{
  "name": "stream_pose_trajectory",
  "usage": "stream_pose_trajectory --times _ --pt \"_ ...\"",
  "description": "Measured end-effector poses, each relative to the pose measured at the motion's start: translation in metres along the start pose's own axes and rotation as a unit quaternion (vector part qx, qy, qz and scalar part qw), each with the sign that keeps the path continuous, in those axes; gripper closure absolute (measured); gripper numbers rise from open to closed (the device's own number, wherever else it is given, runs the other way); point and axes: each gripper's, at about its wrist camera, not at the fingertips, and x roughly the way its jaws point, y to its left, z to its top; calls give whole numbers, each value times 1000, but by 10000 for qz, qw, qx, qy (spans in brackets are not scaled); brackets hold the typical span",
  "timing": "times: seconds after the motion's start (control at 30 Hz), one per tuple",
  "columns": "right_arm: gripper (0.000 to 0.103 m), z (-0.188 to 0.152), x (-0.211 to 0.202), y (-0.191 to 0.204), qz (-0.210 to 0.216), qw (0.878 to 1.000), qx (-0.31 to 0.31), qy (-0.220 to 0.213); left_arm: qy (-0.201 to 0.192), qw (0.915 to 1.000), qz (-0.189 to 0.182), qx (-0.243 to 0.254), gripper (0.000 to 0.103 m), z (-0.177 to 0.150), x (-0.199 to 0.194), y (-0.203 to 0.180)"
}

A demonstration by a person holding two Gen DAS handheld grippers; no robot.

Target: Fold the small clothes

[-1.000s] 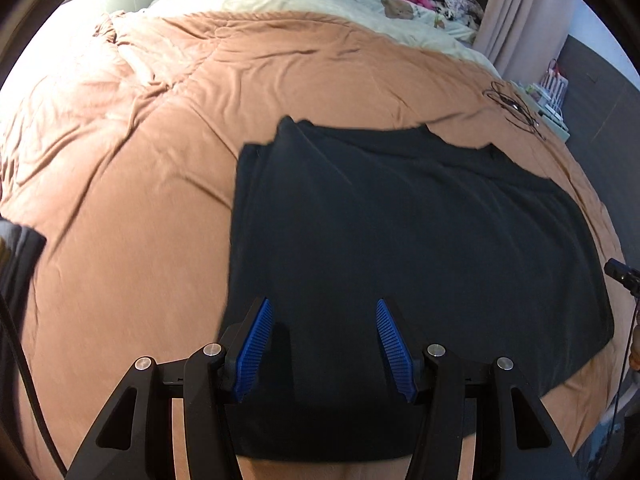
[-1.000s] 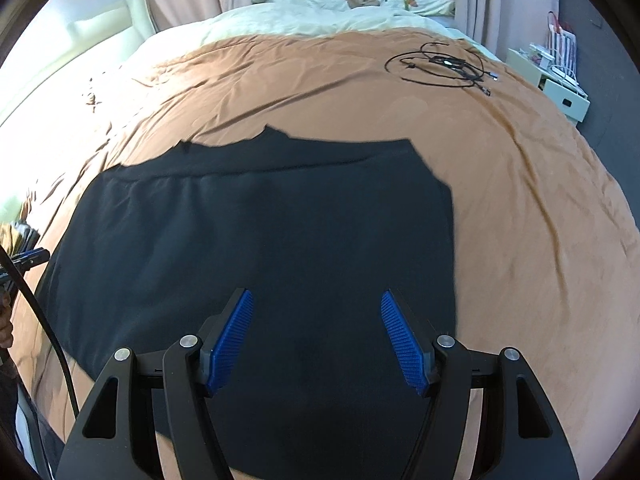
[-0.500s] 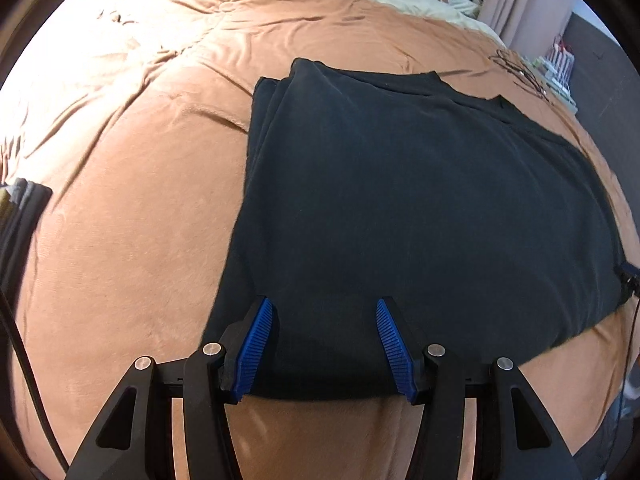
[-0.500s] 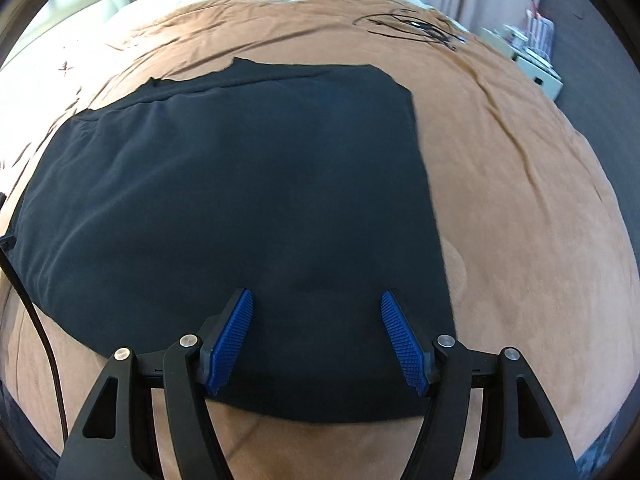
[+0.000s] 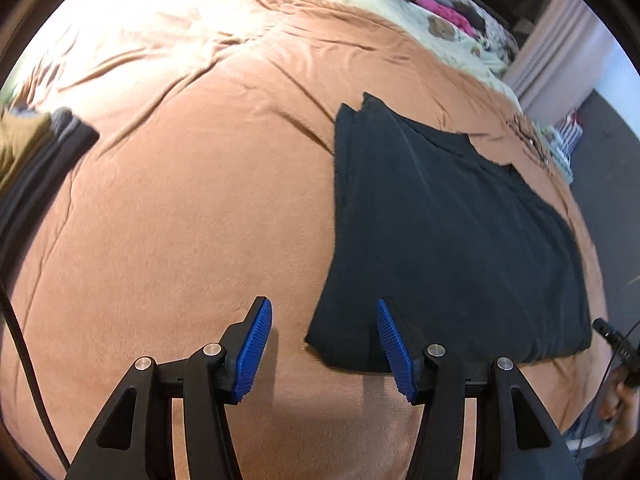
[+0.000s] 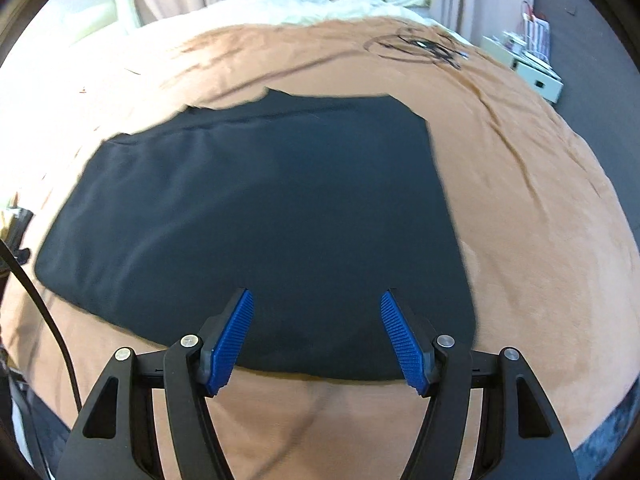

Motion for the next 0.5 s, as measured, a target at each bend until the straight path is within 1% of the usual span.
stream_pose_trajectory --times 0.13,0.23,0.33,0.5 --pt "42 6 -2 28 369 9993 -64 -90 204 9988 -334 -295 46 -8 3 9" --pt "44 8 2 50 586 9981 -170 -96 347 9976 -430 -422 46 -12 10 11" --pt "46 8 11 66 825 9965 -143 -38 525 9944 -634 -667 46 -17 18 15" --pt "51 6 26 91 1123 9935 -185 31 578 9886 -992 -974 46 -21 23 19"
